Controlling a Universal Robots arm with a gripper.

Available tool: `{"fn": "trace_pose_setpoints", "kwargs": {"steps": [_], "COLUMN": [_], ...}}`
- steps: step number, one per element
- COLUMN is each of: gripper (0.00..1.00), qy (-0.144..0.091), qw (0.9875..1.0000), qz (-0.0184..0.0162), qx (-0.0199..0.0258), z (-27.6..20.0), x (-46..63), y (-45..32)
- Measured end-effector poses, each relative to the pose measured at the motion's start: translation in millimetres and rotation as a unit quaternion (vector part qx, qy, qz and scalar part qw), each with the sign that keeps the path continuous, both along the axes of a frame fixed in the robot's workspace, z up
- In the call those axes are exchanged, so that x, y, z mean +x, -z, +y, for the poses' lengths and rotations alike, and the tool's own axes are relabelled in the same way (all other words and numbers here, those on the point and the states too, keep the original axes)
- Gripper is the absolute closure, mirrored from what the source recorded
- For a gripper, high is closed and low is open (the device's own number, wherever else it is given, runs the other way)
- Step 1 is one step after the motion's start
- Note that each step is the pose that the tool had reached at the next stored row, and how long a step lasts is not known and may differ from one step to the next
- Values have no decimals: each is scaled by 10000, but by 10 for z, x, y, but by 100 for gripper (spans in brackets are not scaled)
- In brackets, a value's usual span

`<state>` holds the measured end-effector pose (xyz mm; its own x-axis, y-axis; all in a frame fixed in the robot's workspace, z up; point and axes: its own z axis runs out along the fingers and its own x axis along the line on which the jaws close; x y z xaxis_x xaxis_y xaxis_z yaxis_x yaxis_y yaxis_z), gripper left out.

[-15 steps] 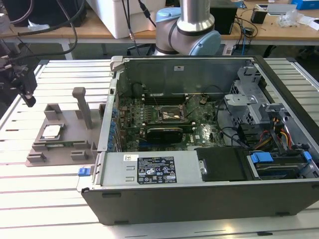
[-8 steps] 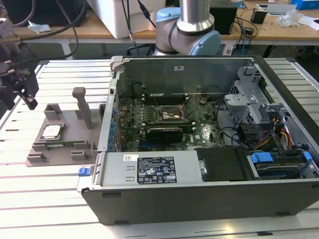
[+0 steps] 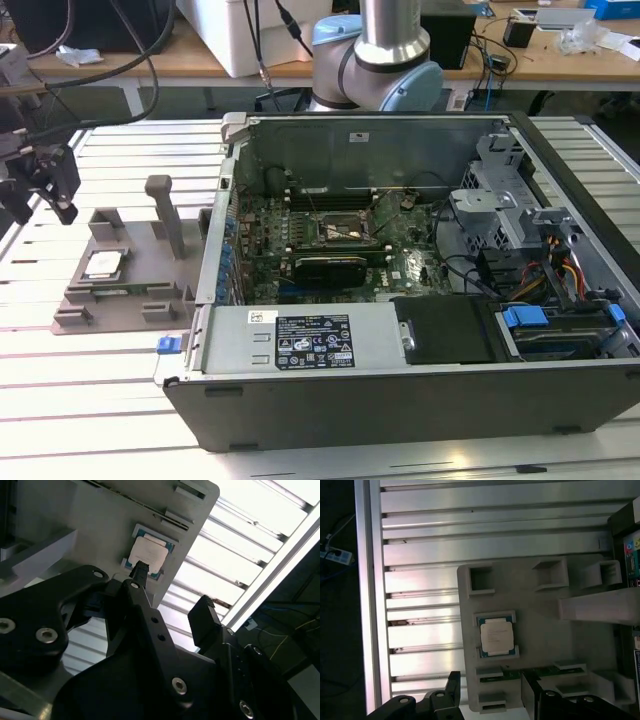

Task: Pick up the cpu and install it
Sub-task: 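Pick up the cpu and move it towards the insertion slot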

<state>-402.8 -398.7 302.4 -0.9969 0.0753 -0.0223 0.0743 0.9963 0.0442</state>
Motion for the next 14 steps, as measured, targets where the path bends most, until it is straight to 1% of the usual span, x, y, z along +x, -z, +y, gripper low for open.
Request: {"fn": "trace_pose_setpoints", "kwargs": {"steps": [4,6,7,9,14], "gripper": [40,40,40,40,40], "qy": [0,0,0,0,0], "qw": [10000,10000,10000,10000,10000], "qz": [0,0,0,0,0], "qx": [0,0,0,0,0], "z": [0,0,0,0,0], "x": [0,1,1,1,2], "y": [42,74,104,141,197]}}
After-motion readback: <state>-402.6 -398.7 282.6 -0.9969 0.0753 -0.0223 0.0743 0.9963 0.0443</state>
